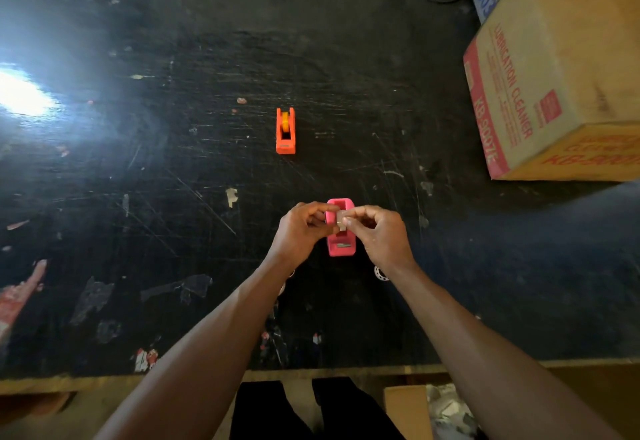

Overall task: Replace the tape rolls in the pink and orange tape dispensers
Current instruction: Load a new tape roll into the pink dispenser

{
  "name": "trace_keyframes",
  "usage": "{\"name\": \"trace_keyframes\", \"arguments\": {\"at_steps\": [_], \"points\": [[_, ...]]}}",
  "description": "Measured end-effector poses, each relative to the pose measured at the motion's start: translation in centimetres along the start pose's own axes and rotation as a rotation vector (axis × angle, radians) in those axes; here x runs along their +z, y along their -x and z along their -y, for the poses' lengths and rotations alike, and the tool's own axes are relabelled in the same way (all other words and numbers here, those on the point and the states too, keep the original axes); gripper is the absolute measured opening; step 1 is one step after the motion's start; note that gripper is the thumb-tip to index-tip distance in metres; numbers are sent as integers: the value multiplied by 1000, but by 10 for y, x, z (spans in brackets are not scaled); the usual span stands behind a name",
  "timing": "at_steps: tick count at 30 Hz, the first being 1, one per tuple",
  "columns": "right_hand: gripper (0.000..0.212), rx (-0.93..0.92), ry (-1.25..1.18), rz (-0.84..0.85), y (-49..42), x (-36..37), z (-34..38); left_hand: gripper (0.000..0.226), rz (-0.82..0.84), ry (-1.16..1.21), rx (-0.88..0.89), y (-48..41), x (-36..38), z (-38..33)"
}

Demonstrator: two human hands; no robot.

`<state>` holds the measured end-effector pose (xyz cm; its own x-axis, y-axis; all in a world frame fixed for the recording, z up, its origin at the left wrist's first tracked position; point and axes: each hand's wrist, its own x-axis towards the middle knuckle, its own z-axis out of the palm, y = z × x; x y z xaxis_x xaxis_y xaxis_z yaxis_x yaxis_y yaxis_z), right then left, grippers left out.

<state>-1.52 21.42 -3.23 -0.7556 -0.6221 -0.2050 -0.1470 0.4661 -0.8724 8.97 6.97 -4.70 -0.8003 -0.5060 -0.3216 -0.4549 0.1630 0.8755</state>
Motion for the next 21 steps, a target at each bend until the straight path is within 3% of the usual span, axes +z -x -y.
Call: {"name": "trace_keyframes", "arguments": {"at_steps": [12, 21], "points": [[15, -254, 368, -69, 20, -1, -10, 36, 9, -26, 23, 0, -2, 2], [16, -274, 425, -30, 29, -1, -12, 41, 19, -44, 51, 3, 2, -1]]}}
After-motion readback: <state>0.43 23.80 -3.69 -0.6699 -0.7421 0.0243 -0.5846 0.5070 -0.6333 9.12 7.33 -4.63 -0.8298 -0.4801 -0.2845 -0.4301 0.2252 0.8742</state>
